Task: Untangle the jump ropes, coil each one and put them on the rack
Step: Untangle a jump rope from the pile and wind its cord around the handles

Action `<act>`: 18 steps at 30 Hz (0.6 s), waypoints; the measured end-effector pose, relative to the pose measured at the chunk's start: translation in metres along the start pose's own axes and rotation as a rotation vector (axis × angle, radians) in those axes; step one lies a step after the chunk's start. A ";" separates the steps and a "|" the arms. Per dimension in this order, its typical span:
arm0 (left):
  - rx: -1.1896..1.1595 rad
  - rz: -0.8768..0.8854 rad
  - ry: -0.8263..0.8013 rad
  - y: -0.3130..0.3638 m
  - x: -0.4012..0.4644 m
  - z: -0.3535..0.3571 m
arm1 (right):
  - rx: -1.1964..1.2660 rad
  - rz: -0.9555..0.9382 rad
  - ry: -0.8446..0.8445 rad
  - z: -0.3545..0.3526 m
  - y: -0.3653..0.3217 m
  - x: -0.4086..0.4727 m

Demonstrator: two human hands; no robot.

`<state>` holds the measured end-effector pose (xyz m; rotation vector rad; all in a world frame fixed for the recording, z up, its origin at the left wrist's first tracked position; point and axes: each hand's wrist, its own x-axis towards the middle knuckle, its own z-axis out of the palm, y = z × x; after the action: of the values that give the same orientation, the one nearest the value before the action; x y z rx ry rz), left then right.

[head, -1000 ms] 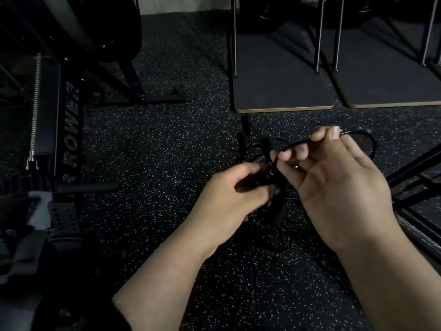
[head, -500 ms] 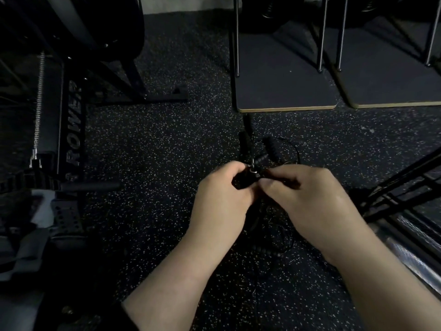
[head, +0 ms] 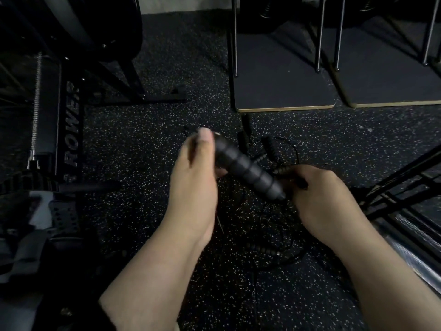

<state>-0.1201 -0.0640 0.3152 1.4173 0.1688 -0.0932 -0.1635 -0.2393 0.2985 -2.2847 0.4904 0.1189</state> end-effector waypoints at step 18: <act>0.004 -0.220 -0.191 0.015 -0.003 0.000 | 0.501 -0.158 -0.515 -0.010 -0.031 -0.024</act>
<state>-0.1208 -0.0618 0.3309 1.3814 0.1655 -0.4087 -0.1750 -0.2202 0.3322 -1.7045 0.0548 0.4401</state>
